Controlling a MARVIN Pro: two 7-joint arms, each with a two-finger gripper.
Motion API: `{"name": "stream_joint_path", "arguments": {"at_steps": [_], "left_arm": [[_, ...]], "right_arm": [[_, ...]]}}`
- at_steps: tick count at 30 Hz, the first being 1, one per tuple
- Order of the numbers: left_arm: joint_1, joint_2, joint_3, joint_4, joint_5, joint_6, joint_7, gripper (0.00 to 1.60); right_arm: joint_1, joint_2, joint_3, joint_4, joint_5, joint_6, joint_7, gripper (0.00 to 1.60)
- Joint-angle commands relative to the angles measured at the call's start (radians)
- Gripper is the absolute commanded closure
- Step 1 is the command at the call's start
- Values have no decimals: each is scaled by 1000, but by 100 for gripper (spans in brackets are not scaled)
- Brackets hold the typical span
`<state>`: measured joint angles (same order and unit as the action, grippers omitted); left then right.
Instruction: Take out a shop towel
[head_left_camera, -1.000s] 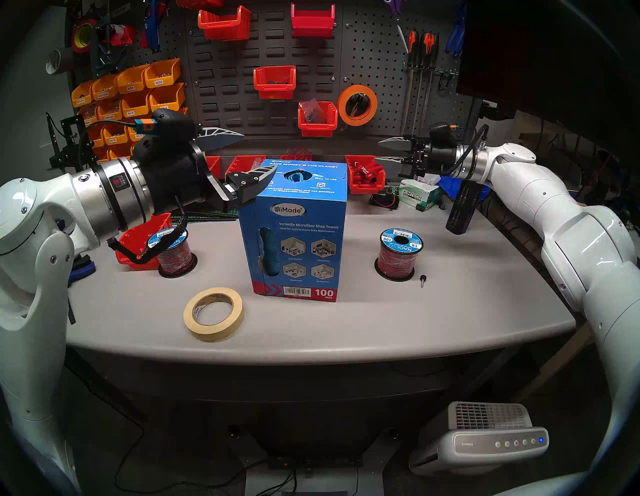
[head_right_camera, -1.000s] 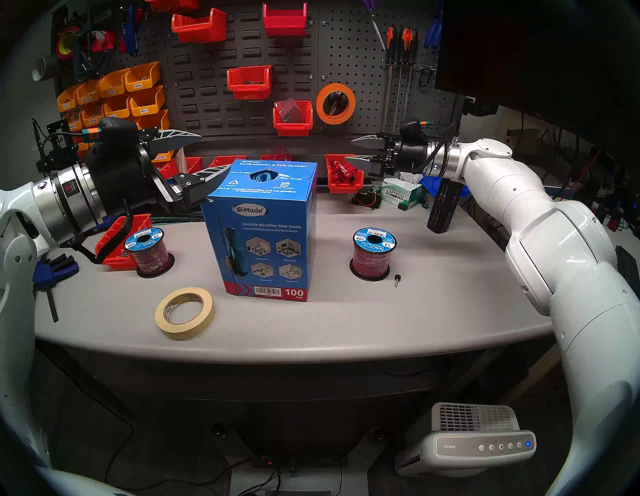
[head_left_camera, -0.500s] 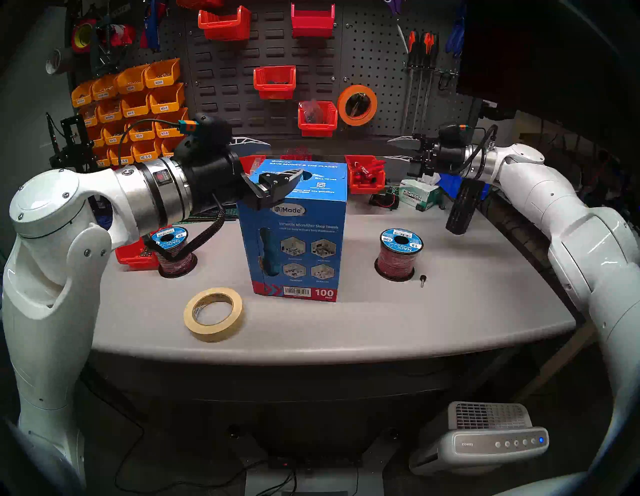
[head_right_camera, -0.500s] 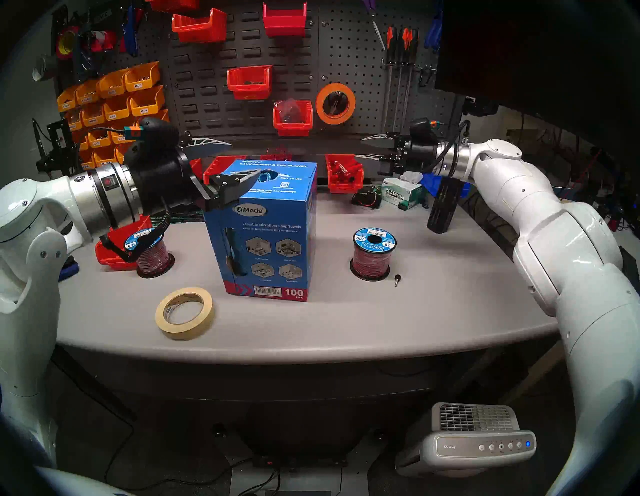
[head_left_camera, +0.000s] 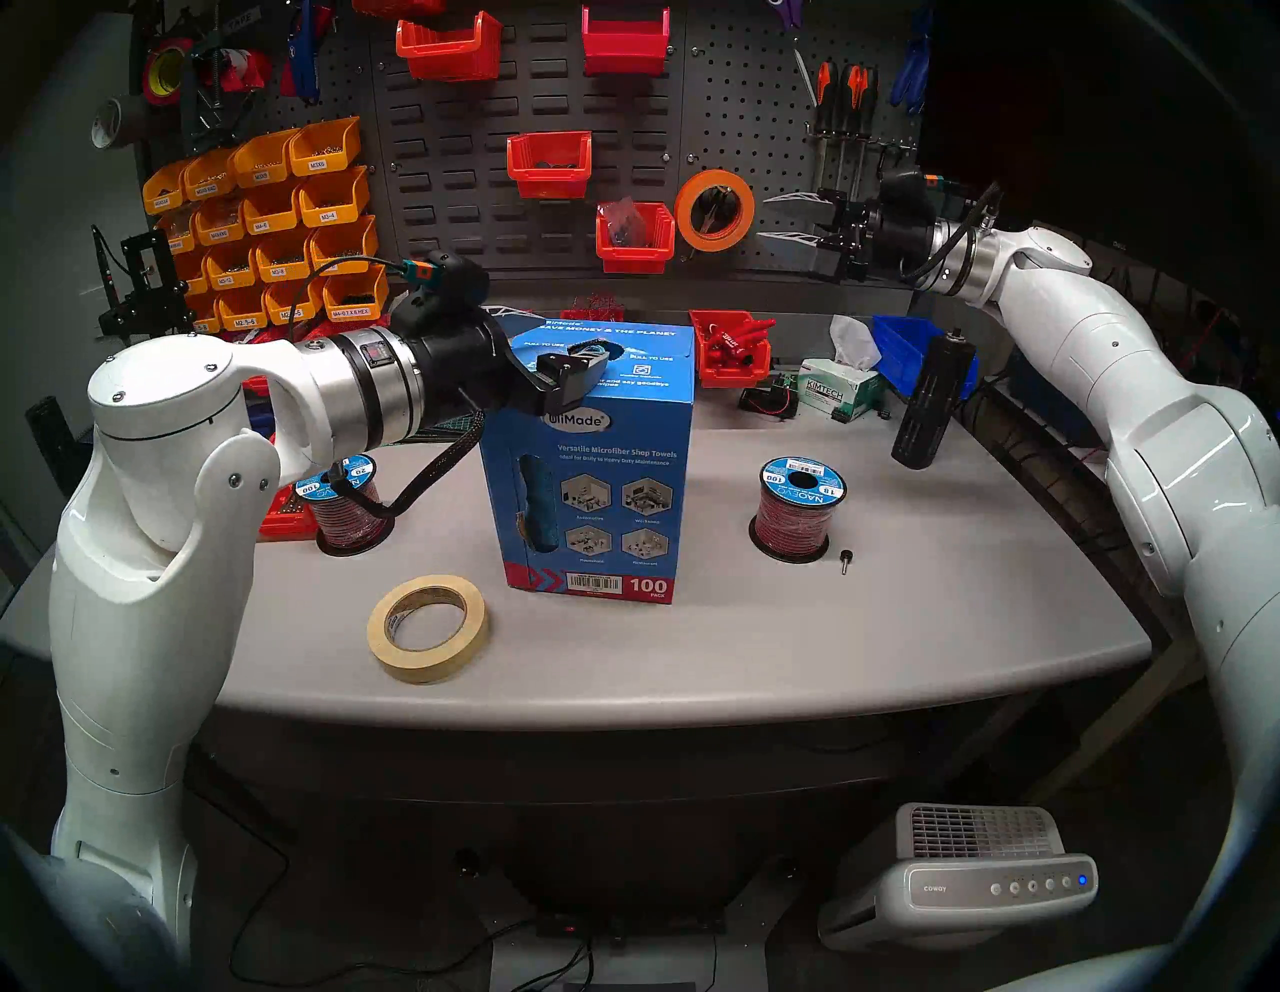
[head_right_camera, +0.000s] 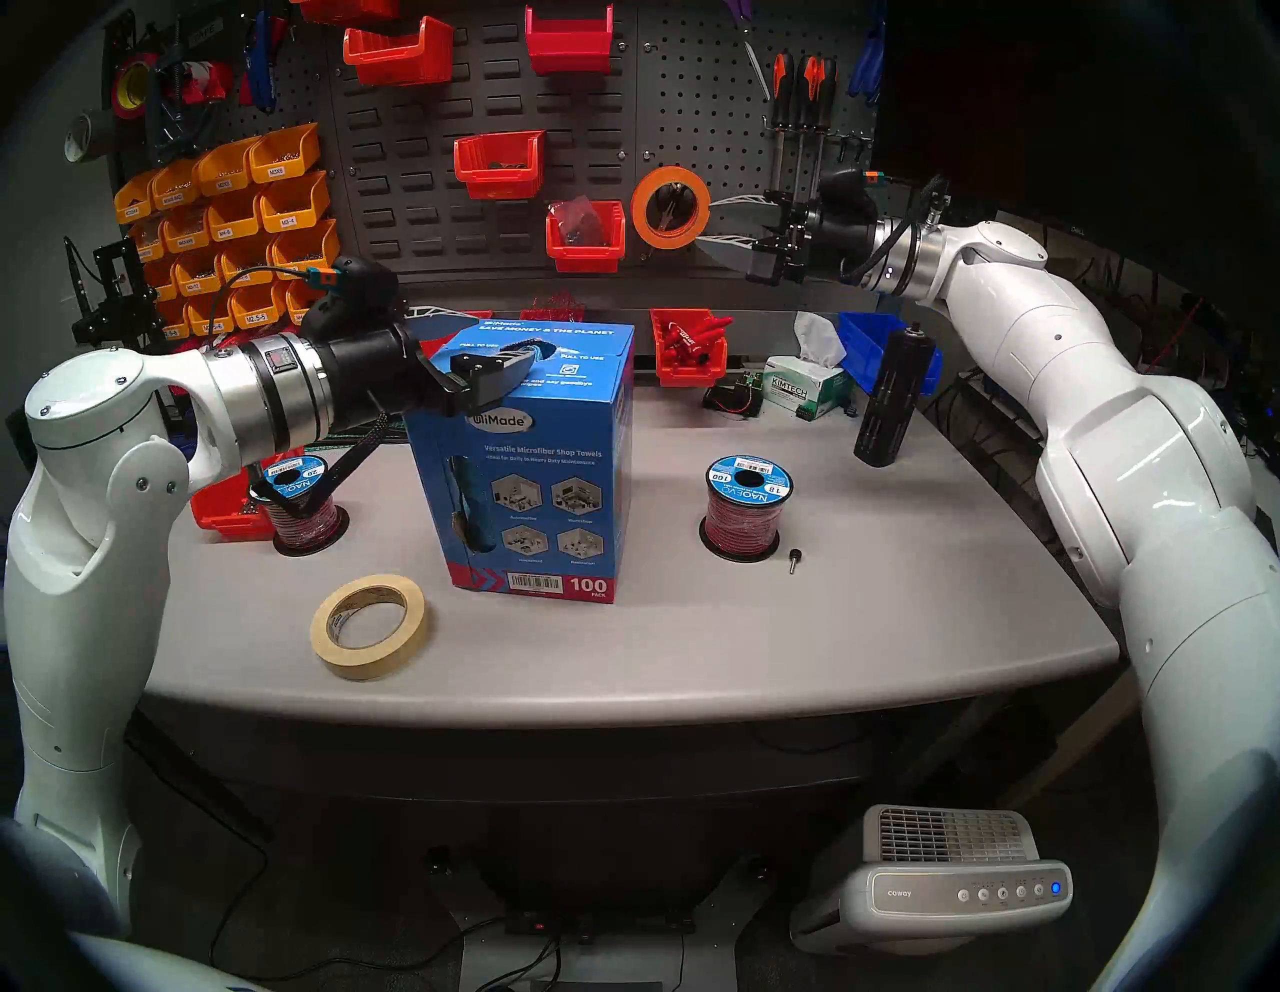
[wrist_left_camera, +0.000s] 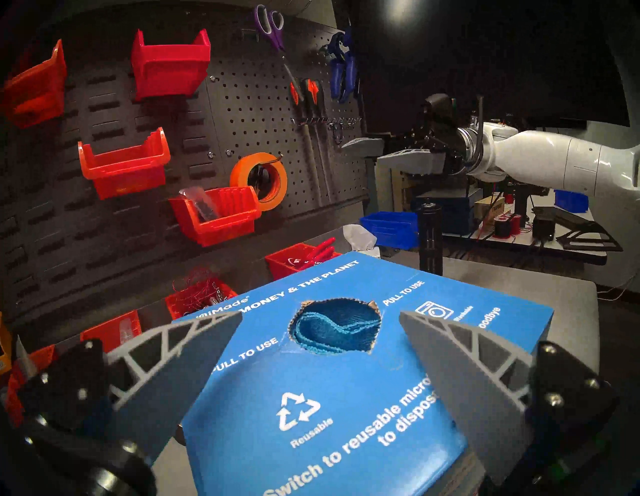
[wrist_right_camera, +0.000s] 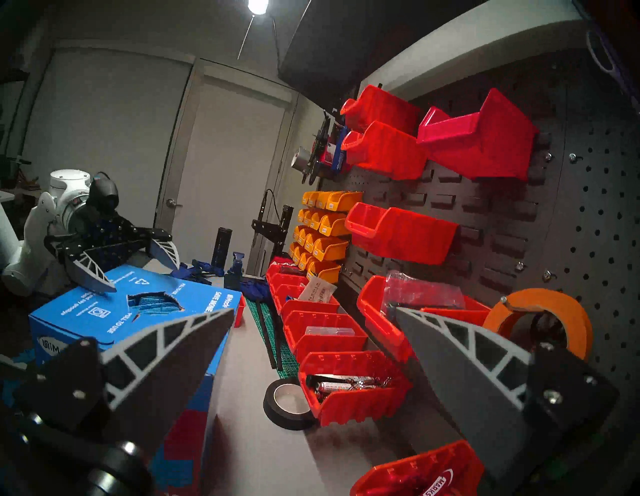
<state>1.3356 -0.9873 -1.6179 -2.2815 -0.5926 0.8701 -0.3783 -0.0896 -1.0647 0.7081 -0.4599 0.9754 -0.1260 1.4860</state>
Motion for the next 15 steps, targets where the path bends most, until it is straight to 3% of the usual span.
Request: {"name": "stream_joint_path", "arguments": {"at_steps": [1,15], "left_arm": [[-65,-21,-9,-9,0,17,32,0],[-130,-53,-36,-38,-14,90,90,0]], "right_arm": [[106,-48,31,-94,12,38,-3,0],[182,-90,-56,-147,-37,169,-3,0]]}}
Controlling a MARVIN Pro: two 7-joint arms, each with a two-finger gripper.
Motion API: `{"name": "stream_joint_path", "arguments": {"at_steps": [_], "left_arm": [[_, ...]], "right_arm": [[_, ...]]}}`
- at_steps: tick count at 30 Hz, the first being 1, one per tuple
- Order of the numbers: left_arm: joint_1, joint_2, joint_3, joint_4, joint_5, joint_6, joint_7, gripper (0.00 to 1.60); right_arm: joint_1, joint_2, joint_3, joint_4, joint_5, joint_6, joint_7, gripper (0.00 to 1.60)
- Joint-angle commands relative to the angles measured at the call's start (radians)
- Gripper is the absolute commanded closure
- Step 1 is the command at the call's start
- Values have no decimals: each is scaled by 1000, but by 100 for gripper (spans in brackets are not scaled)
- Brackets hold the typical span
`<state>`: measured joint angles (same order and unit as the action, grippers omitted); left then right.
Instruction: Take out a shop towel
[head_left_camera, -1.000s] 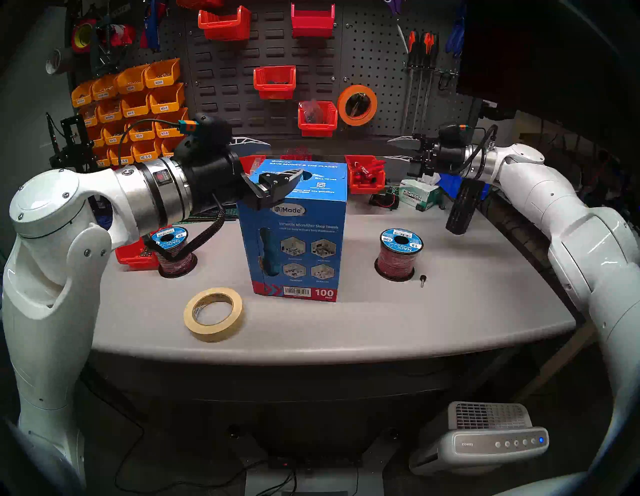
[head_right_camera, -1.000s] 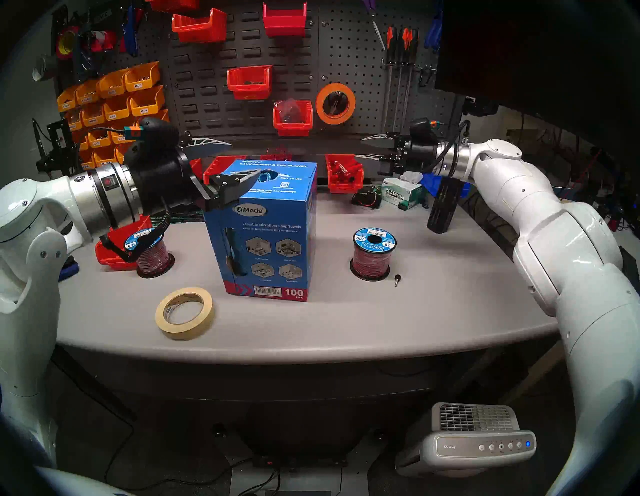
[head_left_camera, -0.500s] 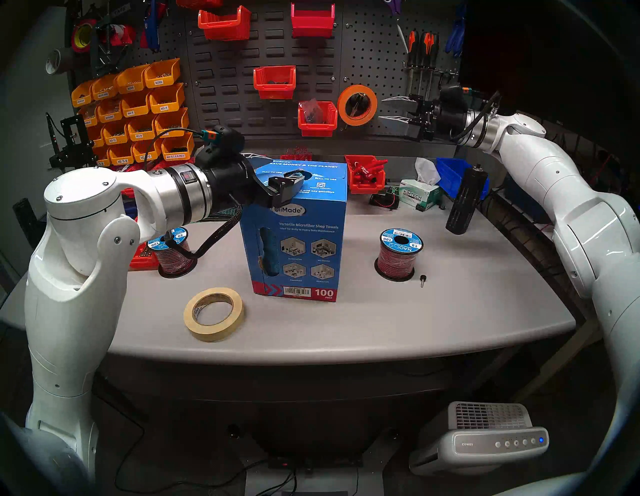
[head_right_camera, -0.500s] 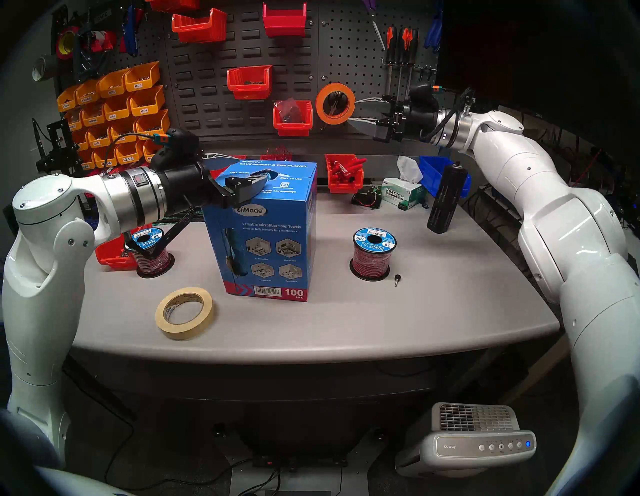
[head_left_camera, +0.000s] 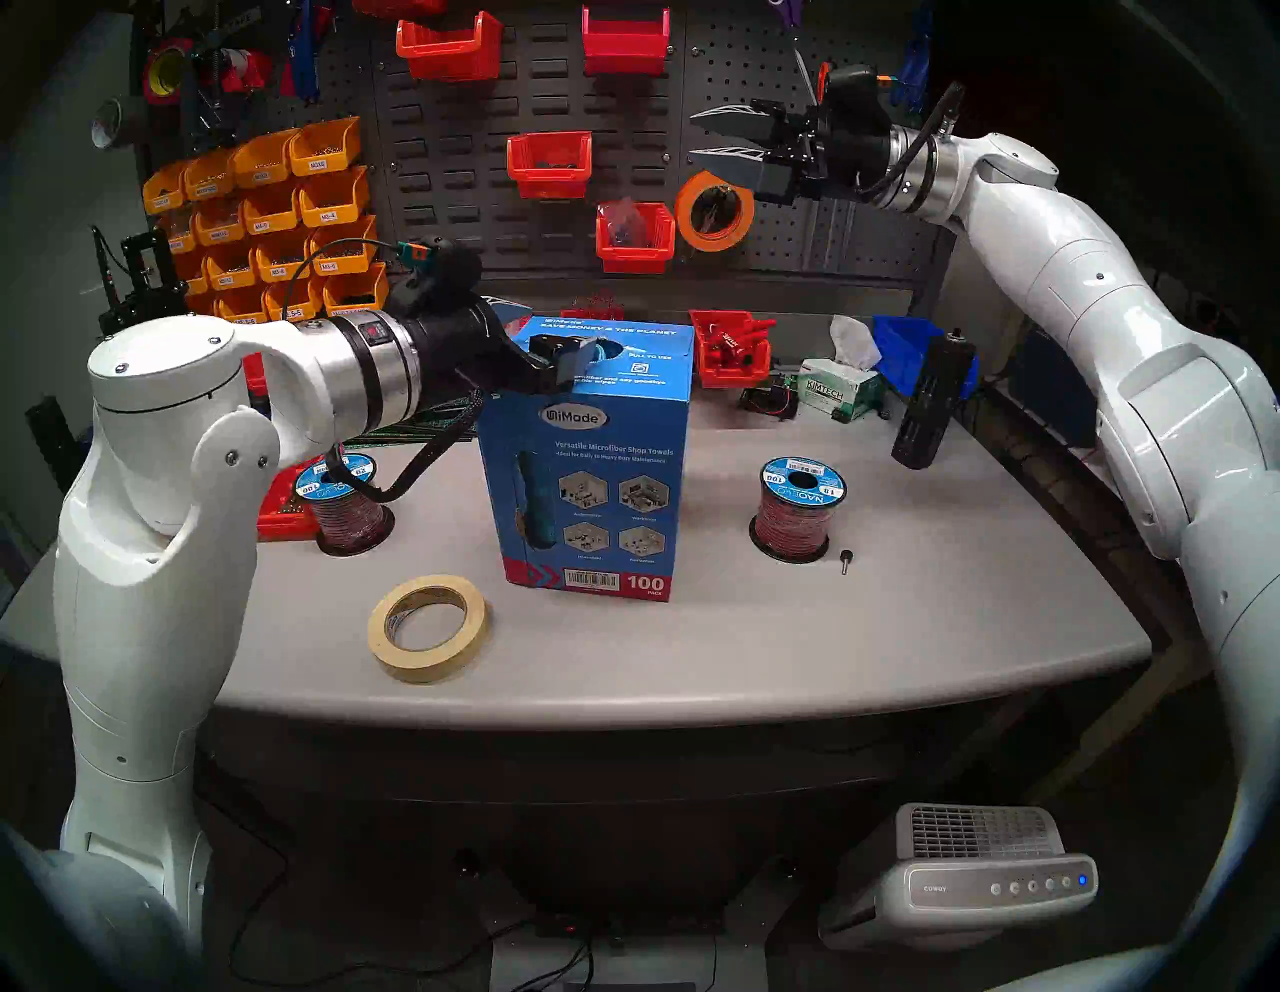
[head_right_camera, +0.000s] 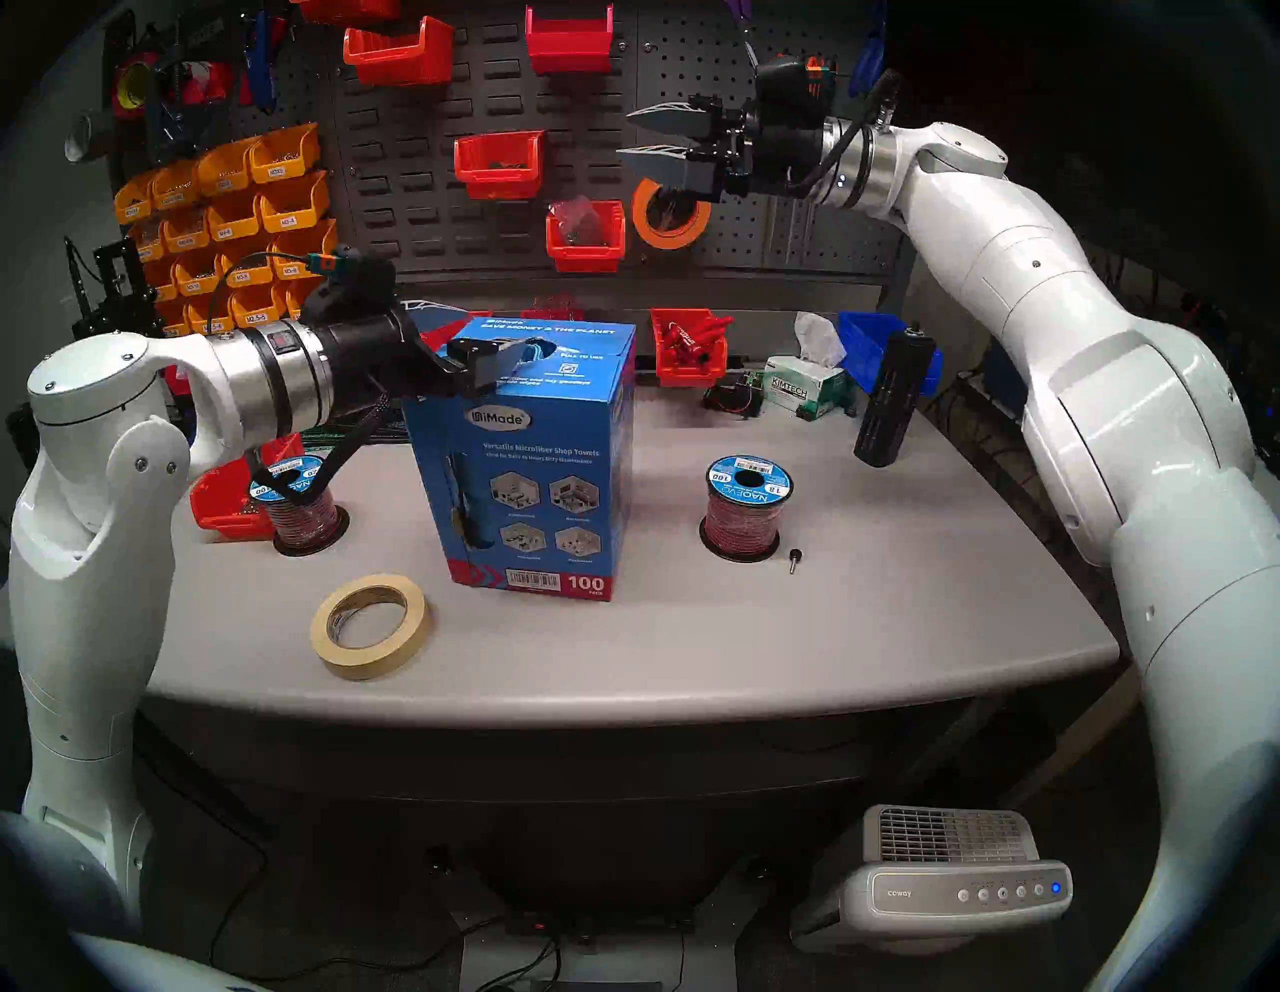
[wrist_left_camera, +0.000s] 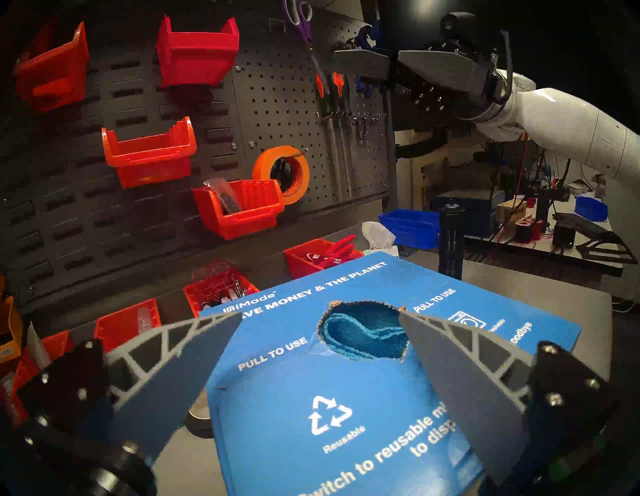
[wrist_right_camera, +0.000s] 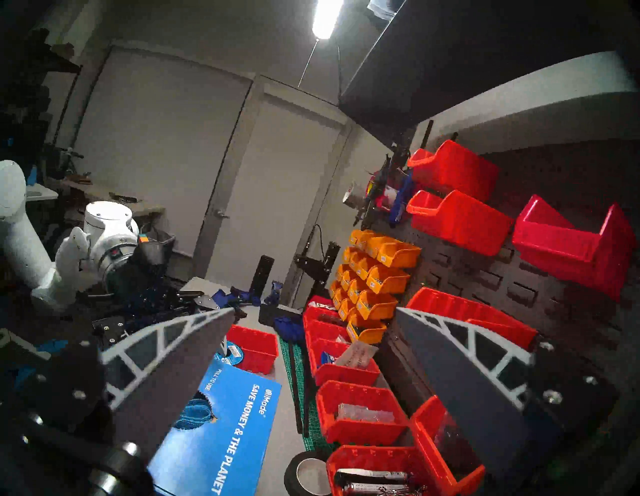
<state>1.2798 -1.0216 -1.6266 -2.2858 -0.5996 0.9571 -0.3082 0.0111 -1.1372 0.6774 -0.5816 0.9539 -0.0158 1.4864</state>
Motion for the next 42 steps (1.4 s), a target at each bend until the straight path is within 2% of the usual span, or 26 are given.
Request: {"name": "stream_joint_path", "arguments": {"at_steps": [1,9,20,22,29,34,42], "left_arm": [[-76,-21,-27,-37,-9,3,23,0],[-75,-27,-15,-56,-17,3,42,0],[-67,-27,-4,-79,-24,3,66,0],[-62,-27,-7,-81,-26,3,74,0],[-54,-24,-10,-83,-29,3,89,0],[-48,-25,-7,-83,-32,3,97,0],[-35,-24,-13,-76,-35,3,112,0]], "right_arm": [[84,-17,-35,-27,-20,69,-3,0],[110,-28,-93,-26,-48,142,-3,0],[131,-83,-178,-49,-88,218,-3,0],[133,-88,-221,-66,-118,221,-3,0],[159,-91,-296,-92,-170,225,-3,0],[196,-91,-324,-97,-209,218,-3,0],[248,-83,-384,-129,-293,165,-3,0]]}}
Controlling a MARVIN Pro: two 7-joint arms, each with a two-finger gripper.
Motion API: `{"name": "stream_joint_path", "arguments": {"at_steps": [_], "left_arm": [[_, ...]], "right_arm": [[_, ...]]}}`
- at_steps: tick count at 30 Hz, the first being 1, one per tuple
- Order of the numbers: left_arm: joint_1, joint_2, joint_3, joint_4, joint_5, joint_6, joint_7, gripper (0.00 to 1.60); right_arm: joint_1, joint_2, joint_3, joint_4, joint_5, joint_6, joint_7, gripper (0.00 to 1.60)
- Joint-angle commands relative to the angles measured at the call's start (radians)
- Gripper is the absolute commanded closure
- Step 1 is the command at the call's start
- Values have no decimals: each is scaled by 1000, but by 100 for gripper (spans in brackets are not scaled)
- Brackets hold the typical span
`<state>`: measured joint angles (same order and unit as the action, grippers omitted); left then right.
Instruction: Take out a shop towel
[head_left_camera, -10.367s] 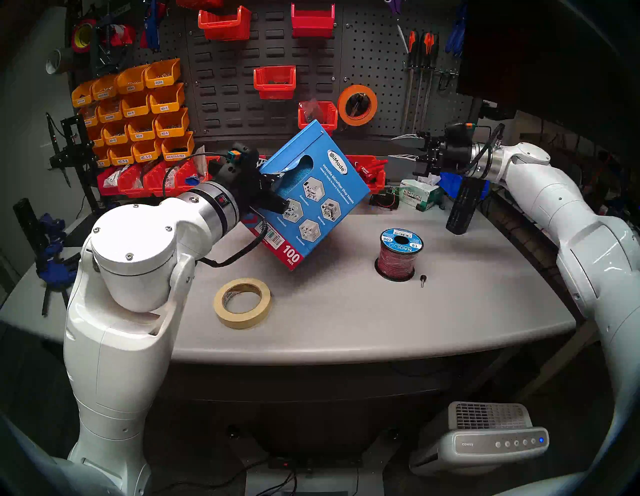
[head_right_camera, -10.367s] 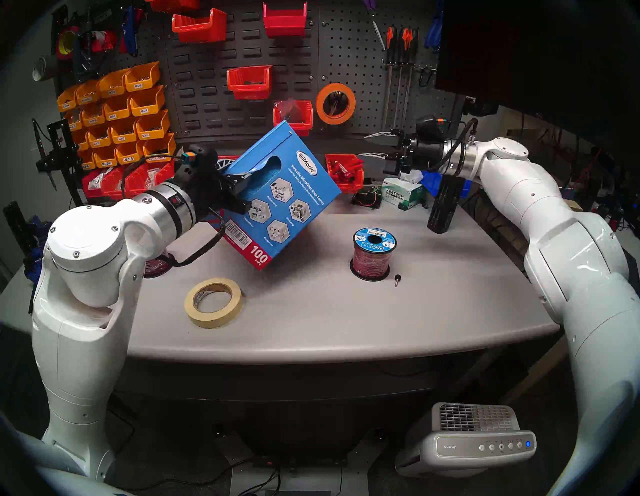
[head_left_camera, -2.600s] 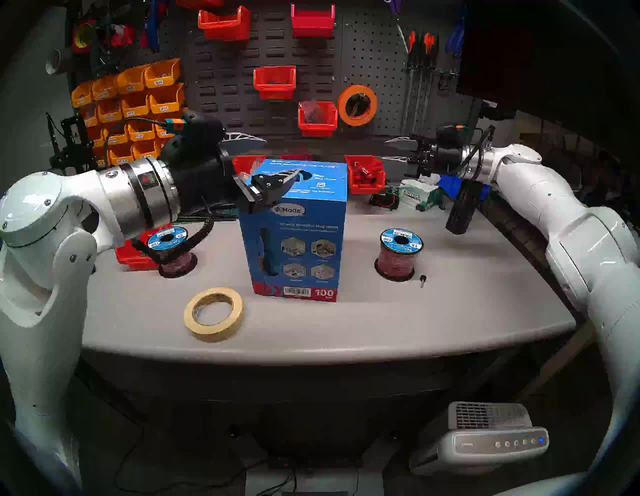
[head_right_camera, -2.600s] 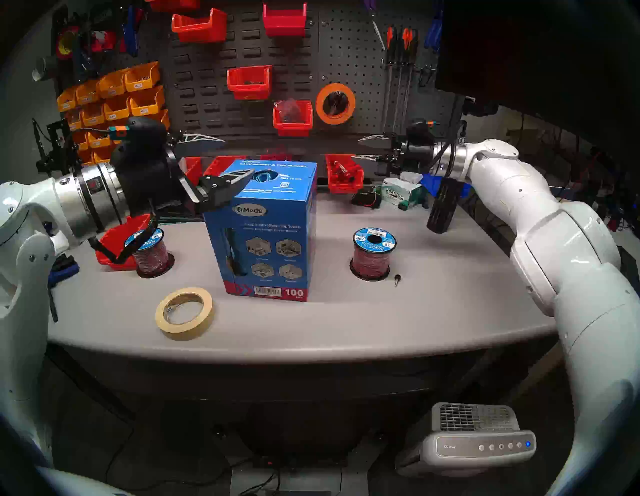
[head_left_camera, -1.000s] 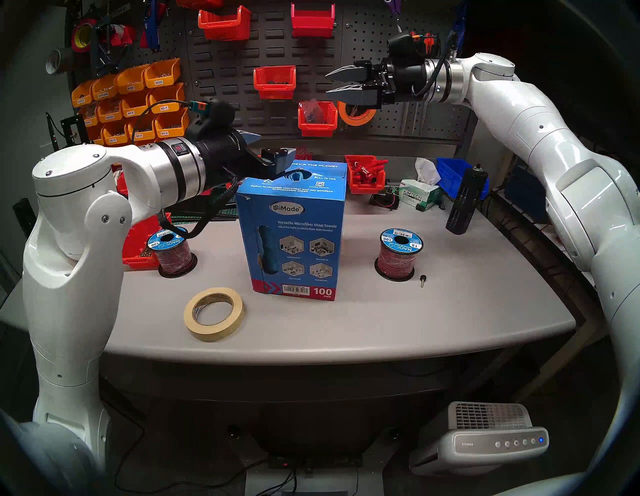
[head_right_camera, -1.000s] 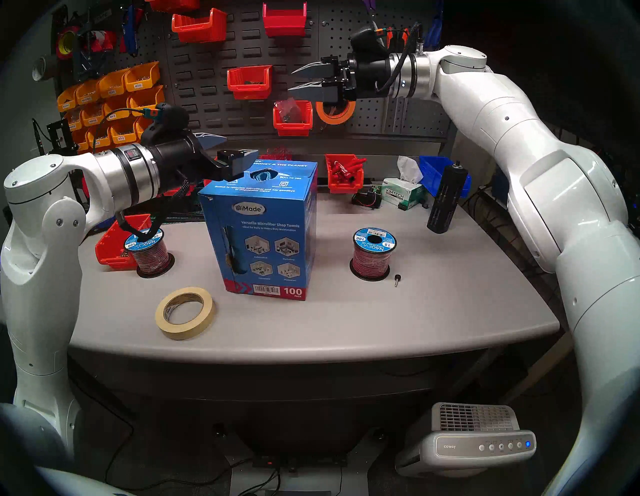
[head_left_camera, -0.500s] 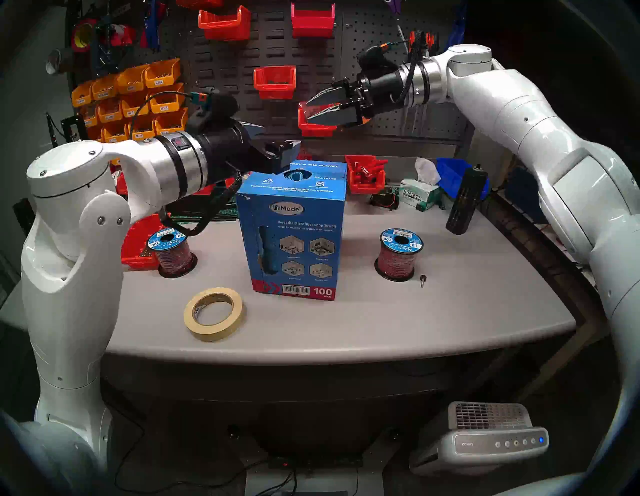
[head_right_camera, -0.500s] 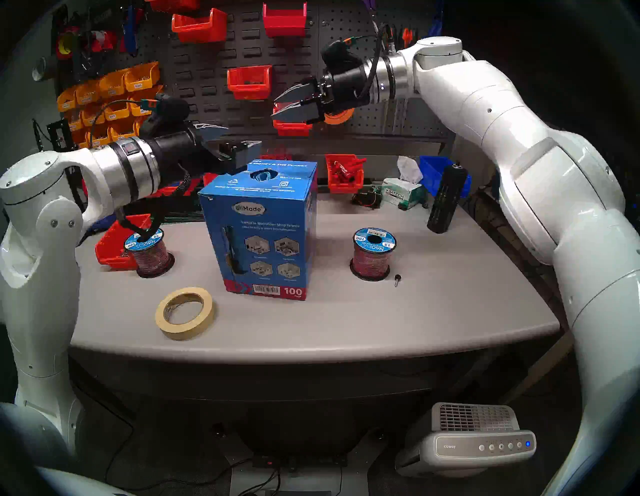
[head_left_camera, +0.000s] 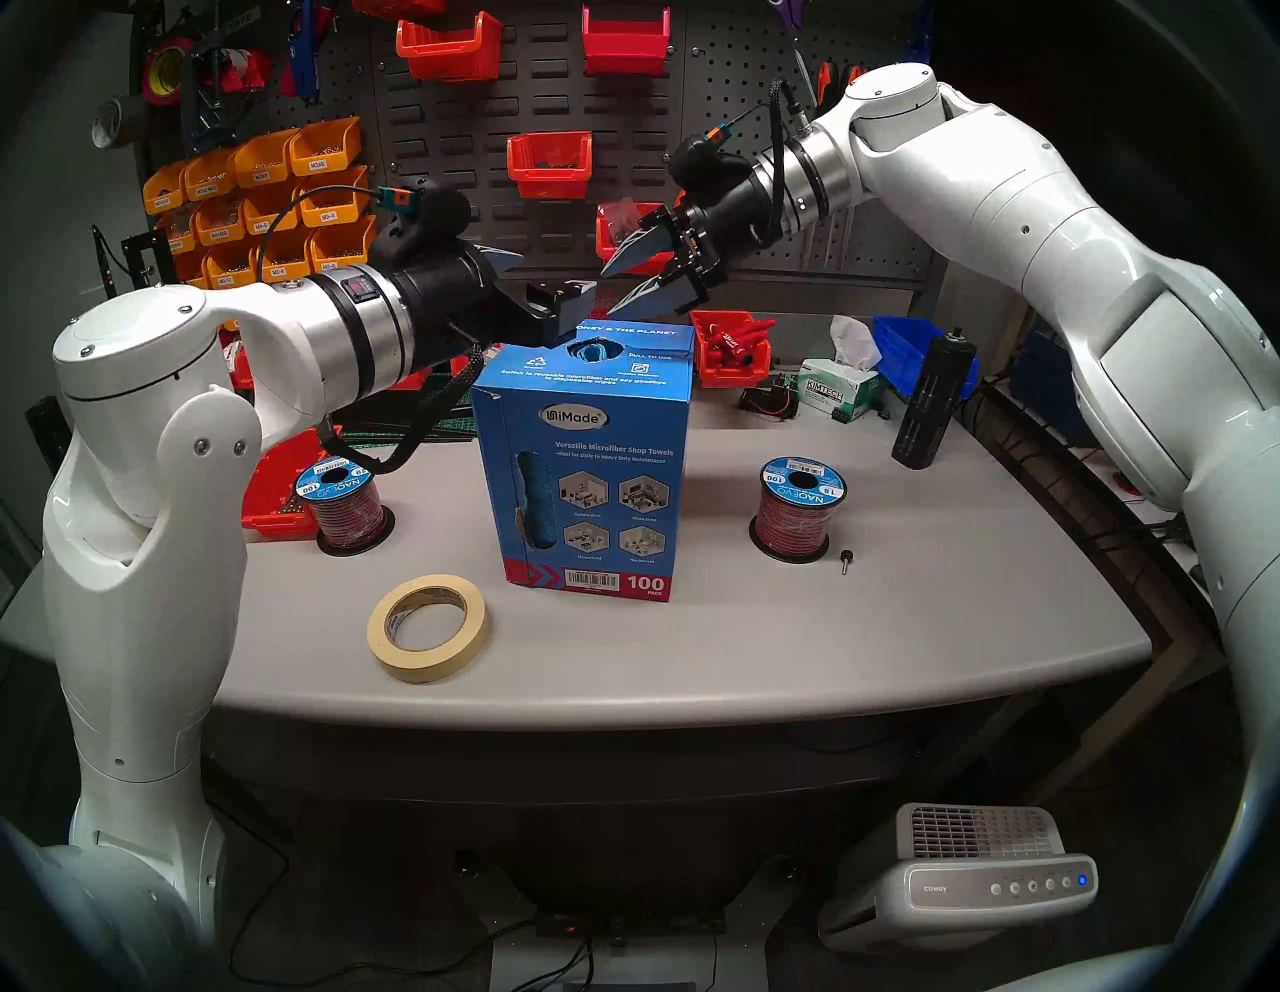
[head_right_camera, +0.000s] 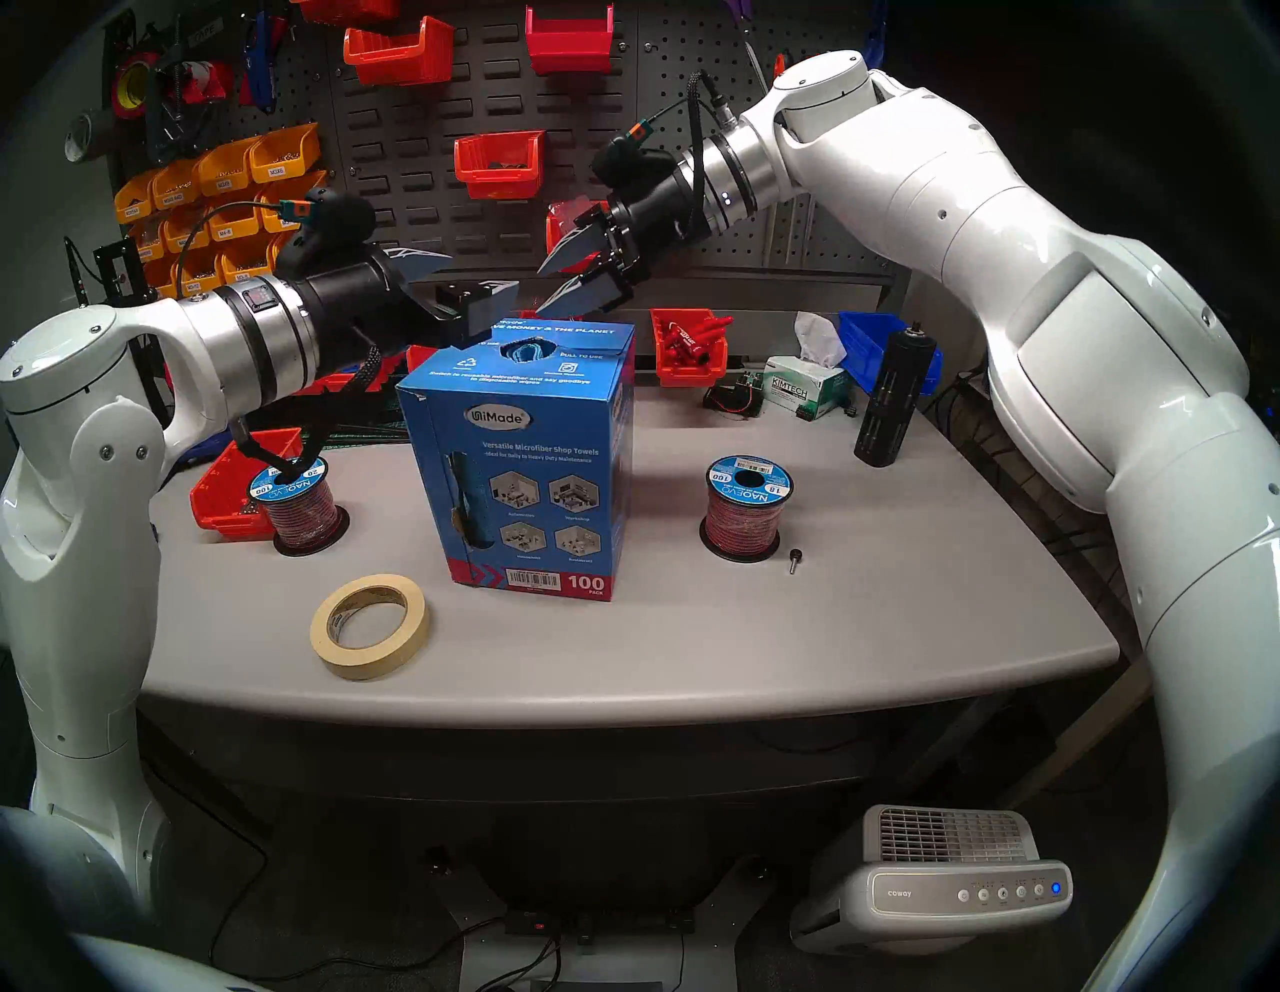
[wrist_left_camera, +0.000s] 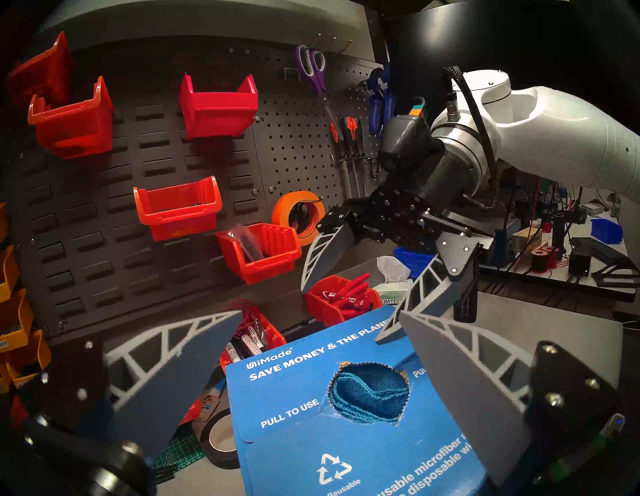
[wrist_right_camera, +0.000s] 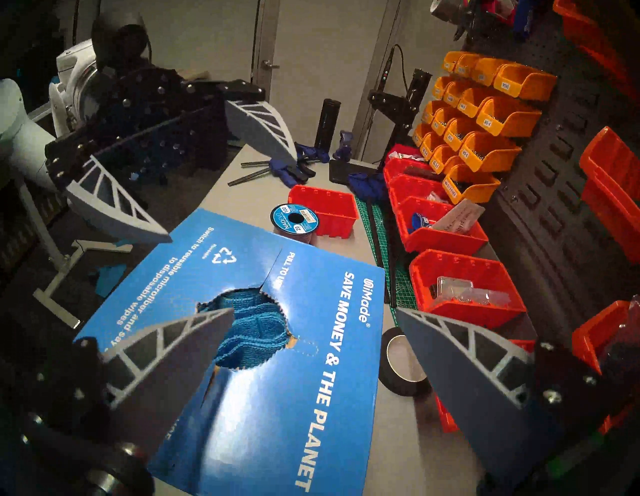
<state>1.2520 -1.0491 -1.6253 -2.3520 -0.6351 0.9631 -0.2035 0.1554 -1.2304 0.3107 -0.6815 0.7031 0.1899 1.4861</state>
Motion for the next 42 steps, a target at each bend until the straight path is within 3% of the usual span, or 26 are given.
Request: {"name": "stream_joint_path", "arguments": {"at_steps": [1,11,20,42], "left_arm": [[-4,4,-15,-9,0,-3,9,0],[12,2,-7,-3,-5,-3,27,0],[22,0,3,0,-10,-3,37,0],[39,0,1,-3,-23,-3,71,0]], "right_arm": [[110,15,-29,-32,-56,-50,-3,0],[178,30,-113,-32,-159,-149,-3,0],[221,-20,-92,-30,-197,-204,-3,0],[324,-137,-126,7,-265,-311,-3,0]]}}
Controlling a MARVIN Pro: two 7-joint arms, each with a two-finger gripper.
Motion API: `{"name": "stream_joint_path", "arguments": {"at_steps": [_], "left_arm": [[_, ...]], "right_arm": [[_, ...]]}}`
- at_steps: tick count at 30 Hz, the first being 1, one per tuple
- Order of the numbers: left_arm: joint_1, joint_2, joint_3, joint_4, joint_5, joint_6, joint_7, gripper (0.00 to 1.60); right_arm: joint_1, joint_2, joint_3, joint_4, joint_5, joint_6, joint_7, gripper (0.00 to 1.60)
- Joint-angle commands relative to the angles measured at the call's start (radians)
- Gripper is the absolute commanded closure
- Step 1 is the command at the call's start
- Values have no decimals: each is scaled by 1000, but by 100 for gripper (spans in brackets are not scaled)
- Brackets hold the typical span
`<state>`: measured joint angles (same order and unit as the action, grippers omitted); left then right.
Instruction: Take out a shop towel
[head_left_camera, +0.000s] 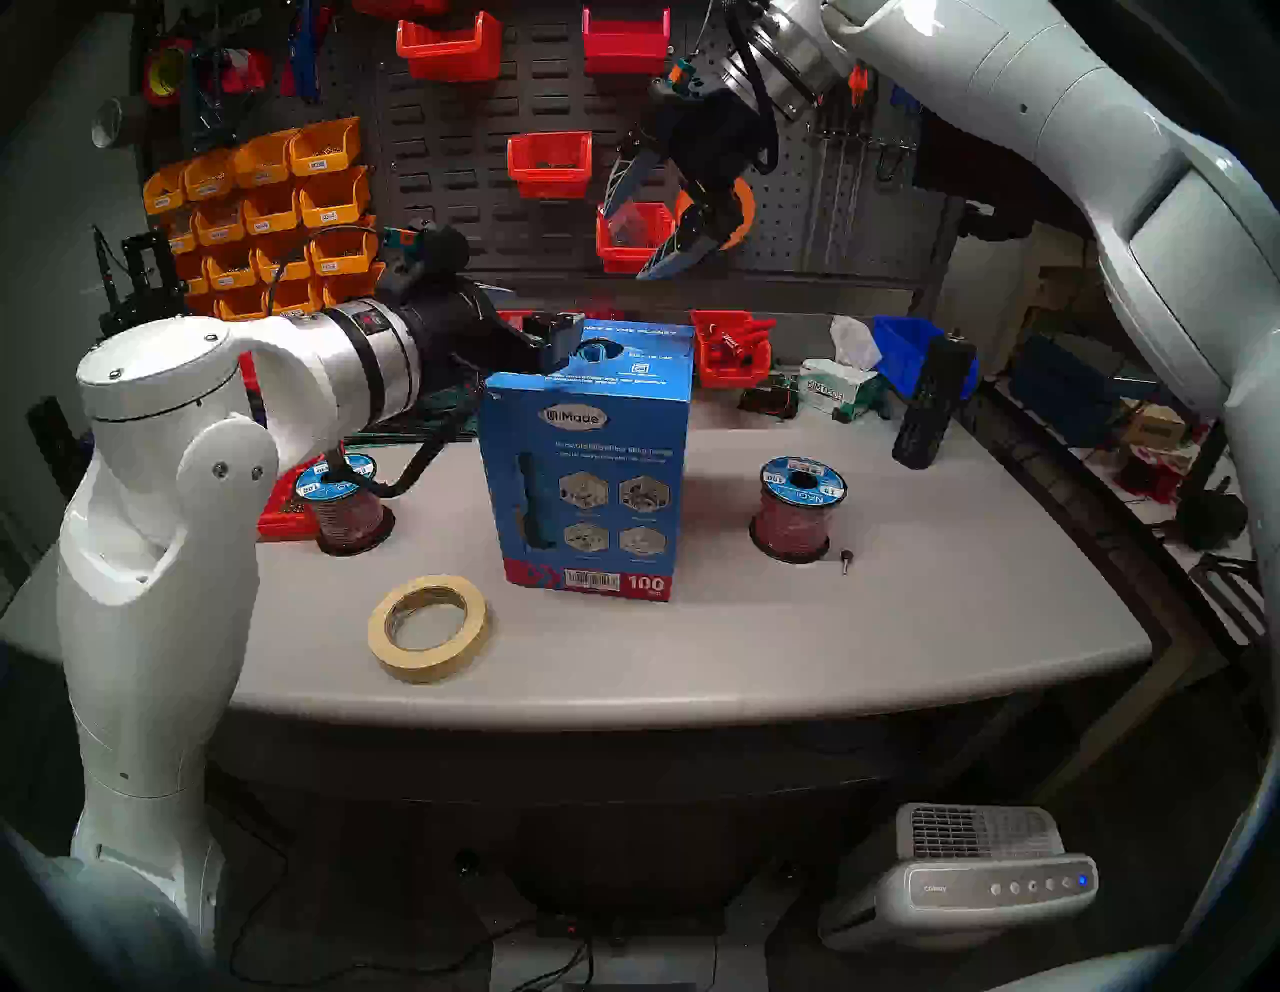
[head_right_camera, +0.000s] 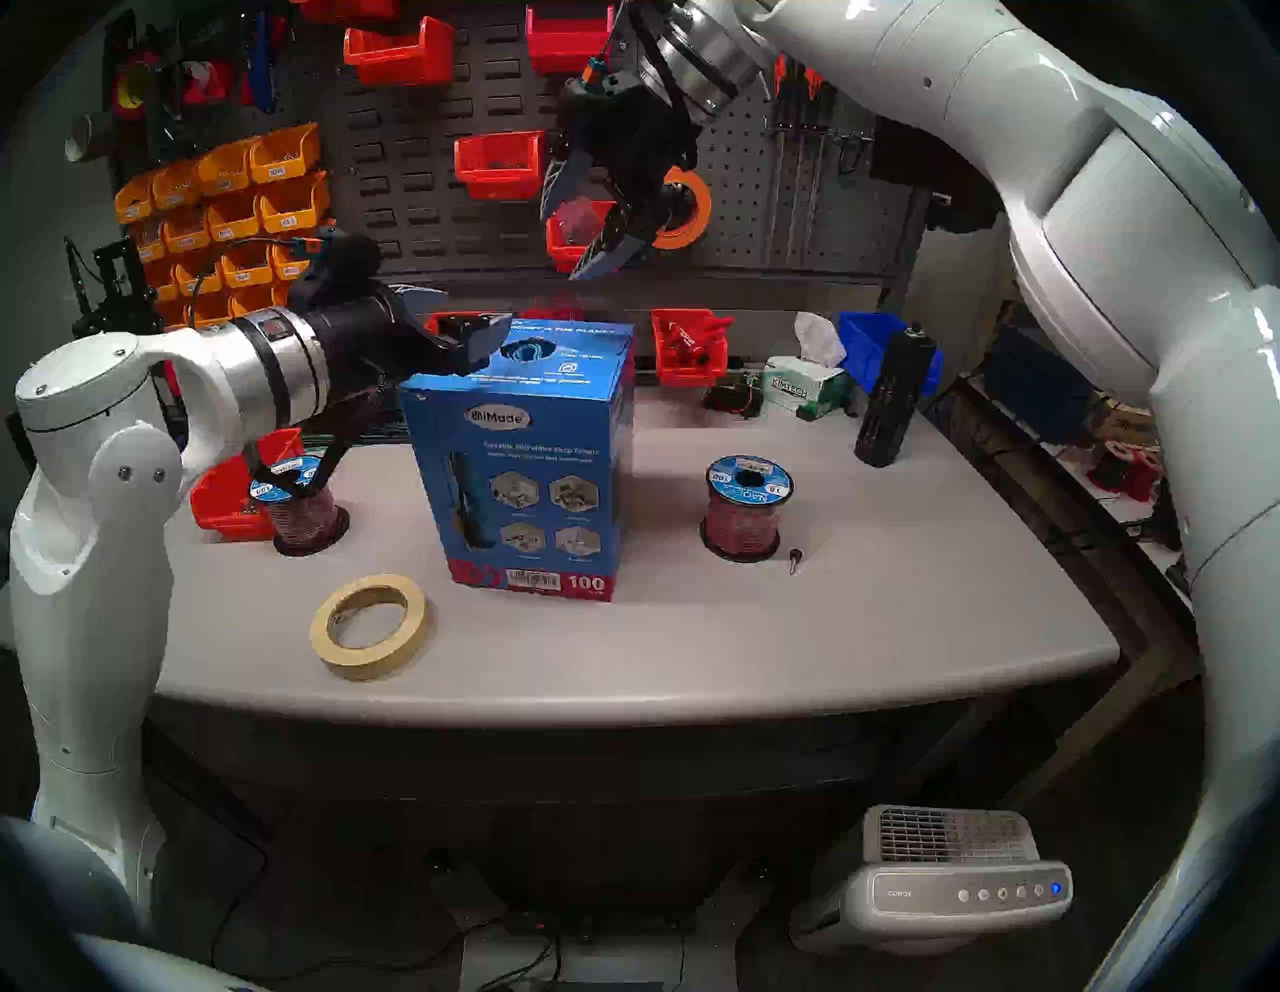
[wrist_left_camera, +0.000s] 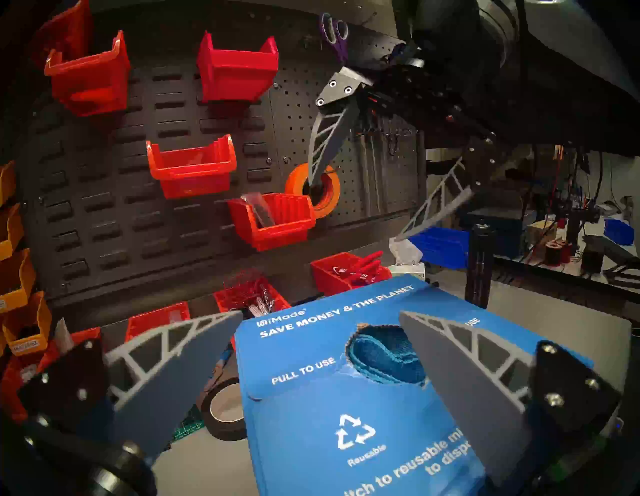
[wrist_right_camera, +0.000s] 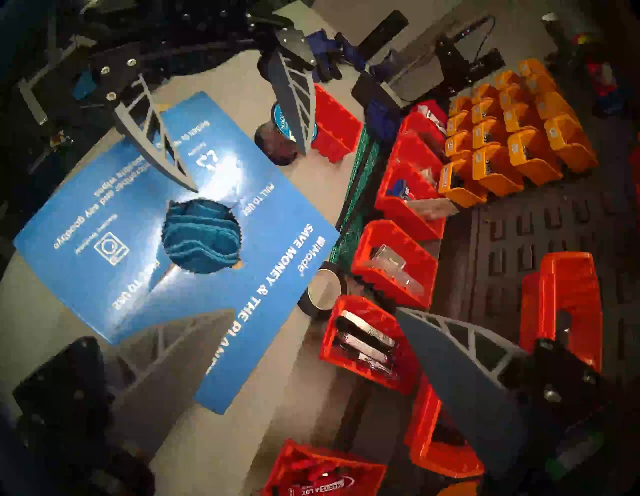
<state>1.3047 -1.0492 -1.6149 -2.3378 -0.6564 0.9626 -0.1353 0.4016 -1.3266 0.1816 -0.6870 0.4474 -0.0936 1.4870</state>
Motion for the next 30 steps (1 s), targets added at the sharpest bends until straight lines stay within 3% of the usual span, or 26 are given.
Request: {"name": "stream_joint_path", "arguments": {"at_steps": [1,13,17,19,20,24,30], "left_arm": [[-14,-1,-10,-18,-3,-3,4,0],[-12,-1,-15,-31,-14,-3,22,0],[-10,-1,-15,-34,-16,-3,26,0],[-10,-1,-15,-36,-17,-3,29,0],[-9,-1,-15,-39,-19,-3,33,0],[-8,-1,-14,-43,-22,-3,39,0],[-5,0,-14,-47,-26,-3,47,0]], "right_arm": [[80,-46,0,16,-13,-34,-3,0],[89,-91,-37,53,-46,-116,-3,0],[92,-100,-46,61,-53,-137,-3,10],[94,-105,-51,66,-57,-151,-3,24],[96,-111,-58,72,-62,-167,-3,58],[100,-121,-71,80,-71,-196,-3,78],[100,-136,-91,90,-81,-235,-3,64]]}}
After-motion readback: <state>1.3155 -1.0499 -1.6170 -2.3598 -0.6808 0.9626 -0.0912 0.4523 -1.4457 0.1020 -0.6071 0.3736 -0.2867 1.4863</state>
